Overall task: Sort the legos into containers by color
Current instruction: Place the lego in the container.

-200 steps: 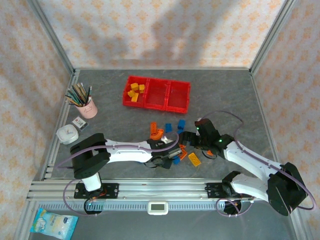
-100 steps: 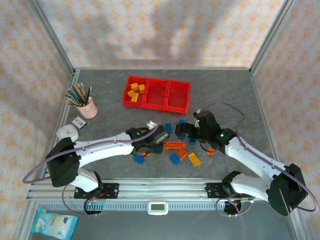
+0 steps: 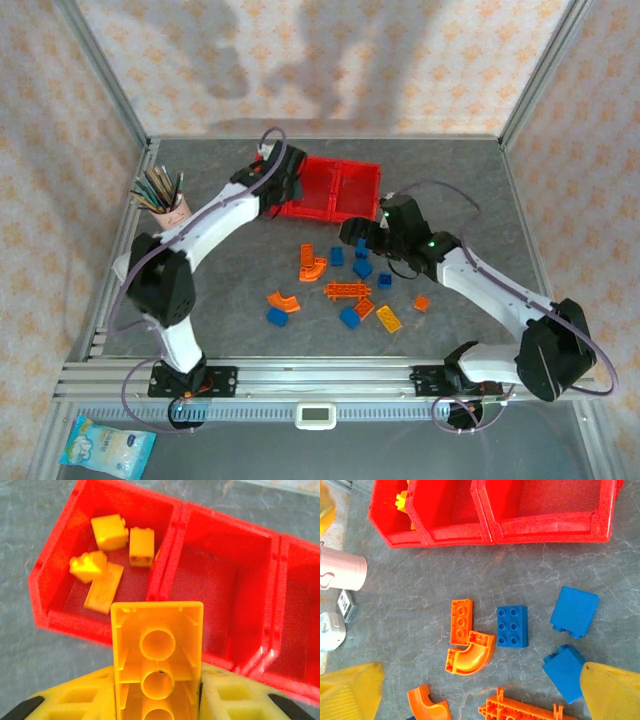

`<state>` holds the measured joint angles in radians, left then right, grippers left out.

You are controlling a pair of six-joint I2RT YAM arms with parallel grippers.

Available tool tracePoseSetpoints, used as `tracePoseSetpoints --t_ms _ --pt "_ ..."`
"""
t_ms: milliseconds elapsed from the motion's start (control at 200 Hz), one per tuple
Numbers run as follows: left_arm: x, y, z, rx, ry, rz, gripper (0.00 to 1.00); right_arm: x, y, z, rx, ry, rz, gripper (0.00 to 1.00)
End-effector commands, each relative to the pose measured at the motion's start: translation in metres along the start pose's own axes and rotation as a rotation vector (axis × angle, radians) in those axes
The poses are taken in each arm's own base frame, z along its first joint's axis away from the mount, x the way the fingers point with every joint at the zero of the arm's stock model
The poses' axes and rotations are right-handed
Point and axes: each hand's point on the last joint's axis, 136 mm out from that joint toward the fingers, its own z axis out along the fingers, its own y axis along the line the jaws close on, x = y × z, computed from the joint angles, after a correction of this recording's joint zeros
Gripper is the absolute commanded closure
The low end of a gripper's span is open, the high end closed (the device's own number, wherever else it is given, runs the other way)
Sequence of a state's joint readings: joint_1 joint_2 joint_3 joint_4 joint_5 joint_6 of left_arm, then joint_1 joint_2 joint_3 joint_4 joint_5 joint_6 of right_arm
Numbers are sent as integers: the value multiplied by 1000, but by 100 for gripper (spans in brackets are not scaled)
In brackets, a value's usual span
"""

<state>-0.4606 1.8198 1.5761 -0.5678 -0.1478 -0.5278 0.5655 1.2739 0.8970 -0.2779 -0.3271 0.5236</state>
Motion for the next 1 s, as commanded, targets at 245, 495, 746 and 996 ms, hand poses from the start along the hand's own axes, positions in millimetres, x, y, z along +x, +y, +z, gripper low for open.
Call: tracePoseSetpoints --t_ms 245,495,746,996 --pt "-48 24 92 -105 -9 -28 63 -26 5 5 13 -68 1 0" --pt "-55 36 104 -110 17 -61 44 -29 1 5 33 -69 -8 0" --pt "-46 29 73 -47 56 -56 36 -35 -7 0 62 -70 -13 0" --pt "8 -1 -5 86 64 -53 34 -28 -34 -13 107 -48 17 0"
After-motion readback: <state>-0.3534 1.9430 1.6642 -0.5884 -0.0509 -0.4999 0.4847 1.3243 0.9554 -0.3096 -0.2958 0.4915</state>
